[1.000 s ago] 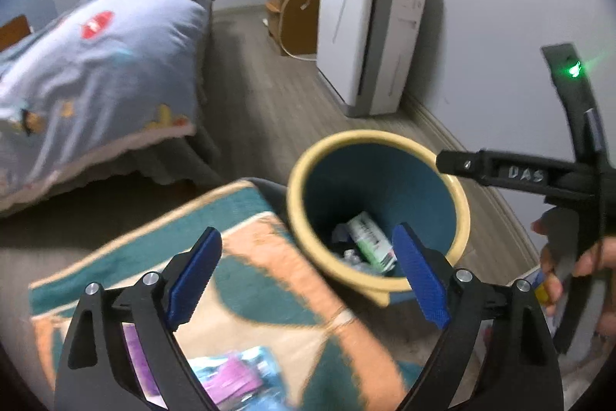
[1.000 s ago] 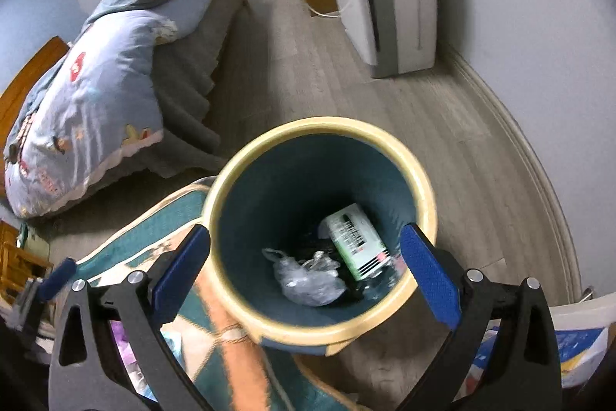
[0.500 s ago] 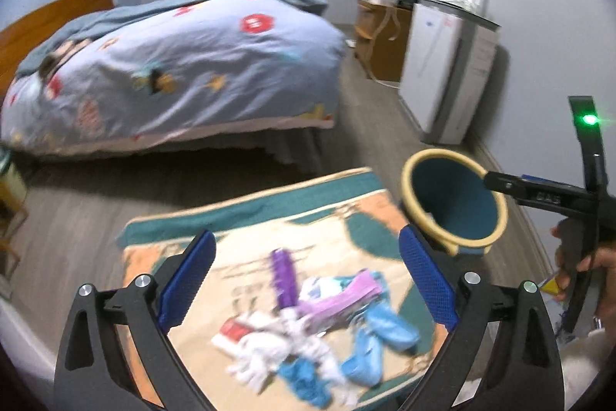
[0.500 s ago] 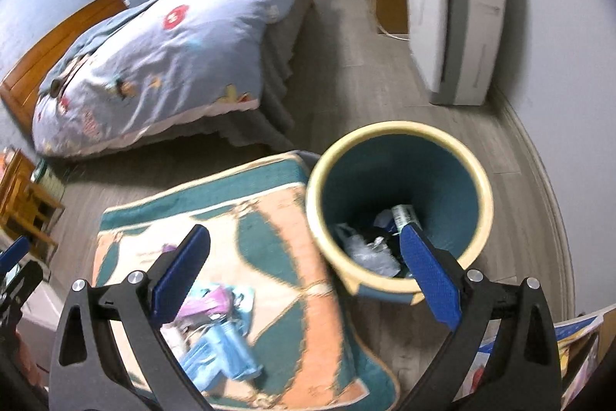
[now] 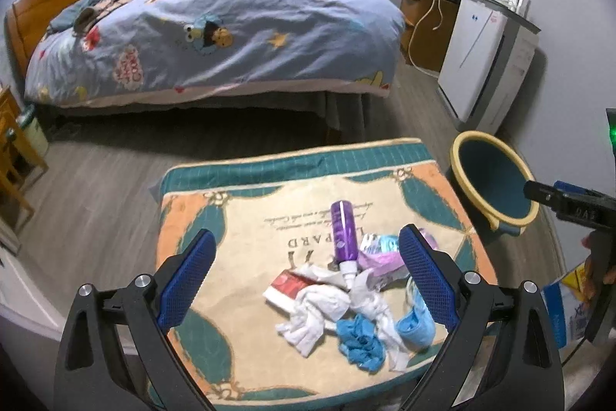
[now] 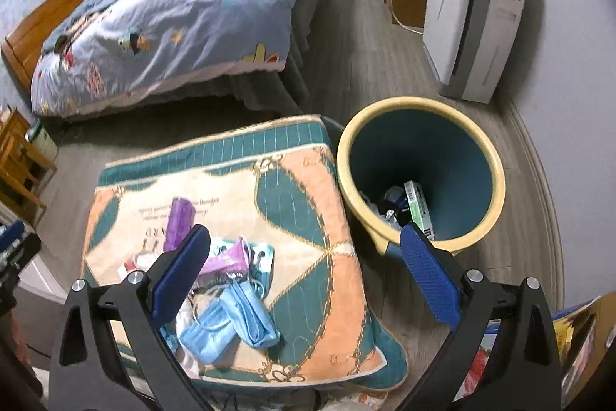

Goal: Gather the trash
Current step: 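Move both tools back over the remaining trash on the cushion, then grasp the blue face masks with the right tool while the left grasps the pink wrapper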

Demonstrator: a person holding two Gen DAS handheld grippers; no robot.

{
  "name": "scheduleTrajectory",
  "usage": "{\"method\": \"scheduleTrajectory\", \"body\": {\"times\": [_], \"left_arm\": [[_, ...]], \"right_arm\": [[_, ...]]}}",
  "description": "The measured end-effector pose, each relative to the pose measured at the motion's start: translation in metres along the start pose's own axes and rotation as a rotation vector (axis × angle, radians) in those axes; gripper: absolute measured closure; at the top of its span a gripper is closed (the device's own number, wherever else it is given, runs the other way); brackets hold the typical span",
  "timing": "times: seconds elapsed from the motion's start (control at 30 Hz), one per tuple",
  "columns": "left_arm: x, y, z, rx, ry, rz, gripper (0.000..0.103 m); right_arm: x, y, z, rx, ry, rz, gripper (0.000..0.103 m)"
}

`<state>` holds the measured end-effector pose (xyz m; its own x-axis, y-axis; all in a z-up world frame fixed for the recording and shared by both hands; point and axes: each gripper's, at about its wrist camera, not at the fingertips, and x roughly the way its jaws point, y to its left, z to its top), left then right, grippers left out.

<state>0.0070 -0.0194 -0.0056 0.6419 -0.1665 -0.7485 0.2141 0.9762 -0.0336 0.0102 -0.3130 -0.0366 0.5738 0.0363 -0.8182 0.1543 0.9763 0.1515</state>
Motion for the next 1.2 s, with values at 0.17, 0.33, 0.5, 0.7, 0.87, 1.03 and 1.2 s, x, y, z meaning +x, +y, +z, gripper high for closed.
{"method": "scheduleTrajectory", "body": {"times": [0.17, 0.33, 0.5, 0.7, 0.87, 1.03, 1.2], "left_arm": [[0.006, 0.004, -0.006, -0.002, 0.019, -0.002, 0.008], [0.024, 0.006, -0.016, 0.025, 0.077, 0.046, 0.008], [0.035, 0.007, -0.019, 0.033, 0.106, 0.052, 0.008], [0.041, 0.006, -0.017, 0.043, 0.114, 0.037, 0.008], [0.05, 0.008, -0.017, 0.036, 0.137, 0.036, 0.008], [0.057, 0.008, -0.017, 0.022, 0.159, 0.032, 0.008], [0.063, 0.001, -0.02, 0.061, 0.173, 0.045, 0.008]], "right_arm": [[0.015, 0.009, -0.01, -0.009, 0.056, 0.044, 0.006], [0.036, 0.021, -0.02, -0.045, 0.119, 0.057, 0.006], [0.058, 0.035, -0.032, -0.058, 0.192, 0.075, 0.006], [0.083, 0.051, -0.049, -0.14, 0.286, 0.065, 0.012], [0.1, 0.055, -0.061, -0.18, 0.376, 0.086, 0.038], [0.114, 0.058, -0.075, -0.219, 0.484, 0.117, 0.078], [0.097, 0.062, -0.064, -0.234, 0.436, 0.174, 0.096]]}}
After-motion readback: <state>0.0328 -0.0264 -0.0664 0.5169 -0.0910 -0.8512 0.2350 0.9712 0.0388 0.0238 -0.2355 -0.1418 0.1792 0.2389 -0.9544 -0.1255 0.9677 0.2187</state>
